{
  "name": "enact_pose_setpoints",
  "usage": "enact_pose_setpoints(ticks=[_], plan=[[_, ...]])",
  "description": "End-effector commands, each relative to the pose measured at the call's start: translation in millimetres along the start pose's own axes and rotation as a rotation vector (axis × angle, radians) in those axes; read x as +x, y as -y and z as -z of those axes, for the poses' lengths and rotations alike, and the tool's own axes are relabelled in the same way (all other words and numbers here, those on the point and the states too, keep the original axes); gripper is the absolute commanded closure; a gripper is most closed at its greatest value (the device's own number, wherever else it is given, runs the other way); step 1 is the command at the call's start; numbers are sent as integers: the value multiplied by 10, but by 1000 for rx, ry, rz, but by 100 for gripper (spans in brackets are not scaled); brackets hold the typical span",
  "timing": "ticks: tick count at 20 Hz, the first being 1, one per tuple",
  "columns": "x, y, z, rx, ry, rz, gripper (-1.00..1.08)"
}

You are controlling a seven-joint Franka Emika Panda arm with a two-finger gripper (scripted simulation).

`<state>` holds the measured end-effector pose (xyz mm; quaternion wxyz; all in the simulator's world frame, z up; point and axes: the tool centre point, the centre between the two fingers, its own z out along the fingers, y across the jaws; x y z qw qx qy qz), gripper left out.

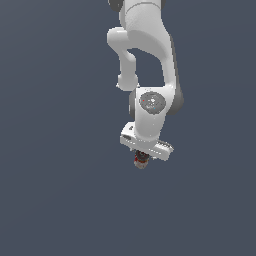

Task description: Pick up the object and move it to a goal position.

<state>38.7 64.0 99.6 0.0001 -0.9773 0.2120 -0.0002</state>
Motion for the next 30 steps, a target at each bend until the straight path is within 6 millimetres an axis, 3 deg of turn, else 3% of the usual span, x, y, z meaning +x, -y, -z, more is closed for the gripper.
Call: enact_pose_setpoints(ticks=[1,8,9,22,30], plan=[[-5,-5,-126,0,0,-1,-92],[7,3,-221,0,0,-2,-92],[7,3,-221,0,0,-2,108],[4,5,-189,0,1,-1,108],[43,-8,211,0,1,-1,108]])
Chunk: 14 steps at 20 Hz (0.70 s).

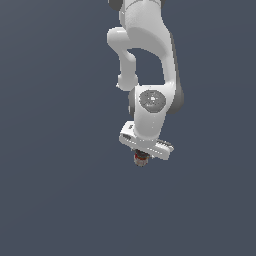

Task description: Pick up the object and move it to a goal position.

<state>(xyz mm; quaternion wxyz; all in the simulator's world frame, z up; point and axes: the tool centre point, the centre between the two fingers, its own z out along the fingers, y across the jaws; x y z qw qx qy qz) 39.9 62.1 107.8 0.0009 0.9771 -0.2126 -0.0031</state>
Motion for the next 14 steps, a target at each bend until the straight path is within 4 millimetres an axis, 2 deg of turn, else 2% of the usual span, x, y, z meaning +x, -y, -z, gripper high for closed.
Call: enact_pose_setpoints(ticks=[1,5,14], plan=[[30,0,208,3,-5,0,108],[66,-13,579,3,-5,0,108],[174,-48,1584,3,-5,-1,108]])
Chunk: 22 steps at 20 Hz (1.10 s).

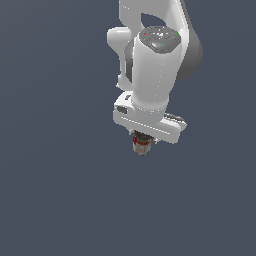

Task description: Pick up the object and move it to a goal position.

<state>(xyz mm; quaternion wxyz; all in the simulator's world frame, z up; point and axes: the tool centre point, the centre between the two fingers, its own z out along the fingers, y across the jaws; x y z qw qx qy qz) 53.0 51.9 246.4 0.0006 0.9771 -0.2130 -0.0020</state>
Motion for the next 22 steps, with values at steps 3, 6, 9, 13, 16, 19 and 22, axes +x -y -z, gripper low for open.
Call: enact_pose_setpoints(ticks=[3,6,9,13,16,19,22], plan=[[61,-12,523,2,-3,0,108],[101,-17,834,2,-3,0,108],[140,-21,1118,2,-3,0,108],[184,-23,1424,2,-4,0,108],[211,-22,1589,2,-4,0,108],[233,-21,1710,2,-4,0,108],[250,-19,1794,2,-4,0,108]])
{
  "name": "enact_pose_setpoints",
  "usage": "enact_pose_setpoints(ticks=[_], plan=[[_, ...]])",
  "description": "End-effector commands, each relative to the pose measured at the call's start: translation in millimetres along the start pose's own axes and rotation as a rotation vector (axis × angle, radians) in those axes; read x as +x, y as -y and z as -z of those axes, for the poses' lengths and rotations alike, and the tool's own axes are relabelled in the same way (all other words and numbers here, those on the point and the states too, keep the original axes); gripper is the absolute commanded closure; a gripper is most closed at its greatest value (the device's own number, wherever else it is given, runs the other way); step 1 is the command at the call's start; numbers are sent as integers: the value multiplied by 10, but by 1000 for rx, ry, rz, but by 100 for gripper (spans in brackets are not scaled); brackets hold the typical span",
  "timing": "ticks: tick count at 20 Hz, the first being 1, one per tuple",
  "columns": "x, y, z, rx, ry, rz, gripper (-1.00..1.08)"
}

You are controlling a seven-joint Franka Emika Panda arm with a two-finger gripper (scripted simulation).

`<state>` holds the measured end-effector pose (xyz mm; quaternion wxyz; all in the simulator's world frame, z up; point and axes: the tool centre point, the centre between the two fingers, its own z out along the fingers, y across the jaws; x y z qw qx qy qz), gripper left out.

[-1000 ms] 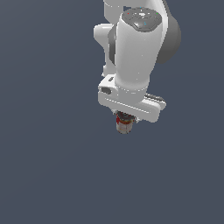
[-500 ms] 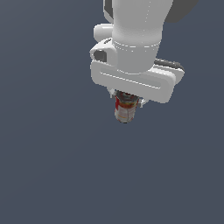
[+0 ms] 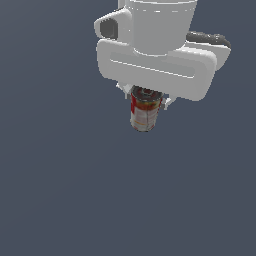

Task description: Pick up the object and move it to a goal position.

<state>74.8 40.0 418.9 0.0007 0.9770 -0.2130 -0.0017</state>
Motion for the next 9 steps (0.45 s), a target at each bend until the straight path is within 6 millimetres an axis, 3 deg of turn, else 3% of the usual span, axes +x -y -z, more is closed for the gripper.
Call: enact_pose_setpoints(ticks=[1,9], plan=[[13,2,89,2,-3,0,108],[31,5,162,2,-3,0,108]])
